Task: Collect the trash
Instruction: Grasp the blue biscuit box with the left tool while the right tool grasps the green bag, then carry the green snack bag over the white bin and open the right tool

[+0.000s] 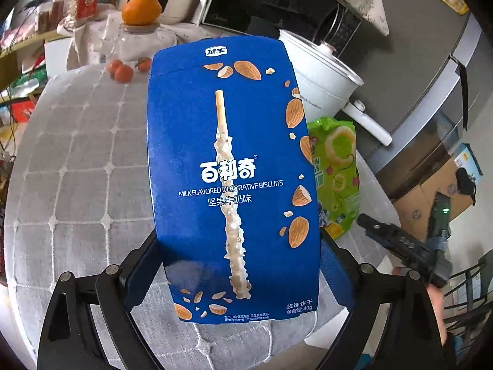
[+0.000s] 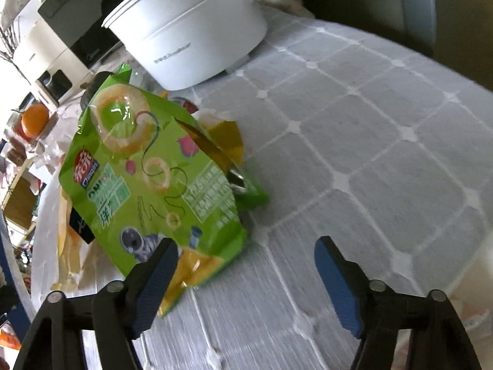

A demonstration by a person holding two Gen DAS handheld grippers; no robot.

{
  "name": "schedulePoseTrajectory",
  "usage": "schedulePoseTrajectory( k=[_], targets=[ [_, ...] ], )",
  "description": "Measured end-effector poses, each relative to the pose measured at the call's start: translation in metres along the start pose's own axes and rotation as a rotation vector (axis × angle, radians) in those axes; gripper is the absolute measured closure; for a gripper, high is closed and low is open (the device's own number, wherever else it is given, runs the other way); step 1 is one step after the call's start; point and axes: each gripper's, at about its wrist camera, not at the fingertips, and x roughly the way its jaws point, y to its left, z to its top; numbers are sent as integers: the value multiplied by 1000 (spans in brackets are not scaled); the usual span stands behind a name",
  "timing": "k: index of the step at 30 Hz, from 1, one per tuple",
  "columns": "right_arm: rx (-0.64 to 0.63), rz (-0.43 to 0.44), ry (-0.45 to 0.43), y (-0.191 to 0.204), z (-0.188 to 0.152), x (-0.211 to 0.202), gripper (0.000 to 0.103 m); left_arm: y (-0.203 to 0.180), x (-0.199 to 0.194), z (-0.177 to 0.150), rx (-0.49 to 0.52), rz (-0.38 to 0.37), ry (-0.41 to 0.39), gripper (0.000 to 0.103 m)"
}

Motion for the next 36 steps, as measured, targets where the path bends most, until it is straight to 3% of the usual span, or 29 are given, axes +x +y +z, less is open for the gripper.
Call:
schedulePoseTrajectory(
  k=[7,10,12,15,25,36],
  targets=[
    [-63,56,0,20,6,39,38,3,3,6,5,-10,2,8],
    [-97,64,14,28,4,48,54,2,5,6,23,-3,3,8],
    [-115,54,18,32,2,51,77,4,6,7,20,-8,6,8],
    [-116,66,15,30,3,46,90,6,5,7,13,-17,5,8],
    [-191,96,-65,43,5,-24,99,-8,-8,5,30,-60,-21,8],
    [-194,-46,-167,8,-8,-116,101,-58,-14,-7,112,-133,-14,8]
  ],
)
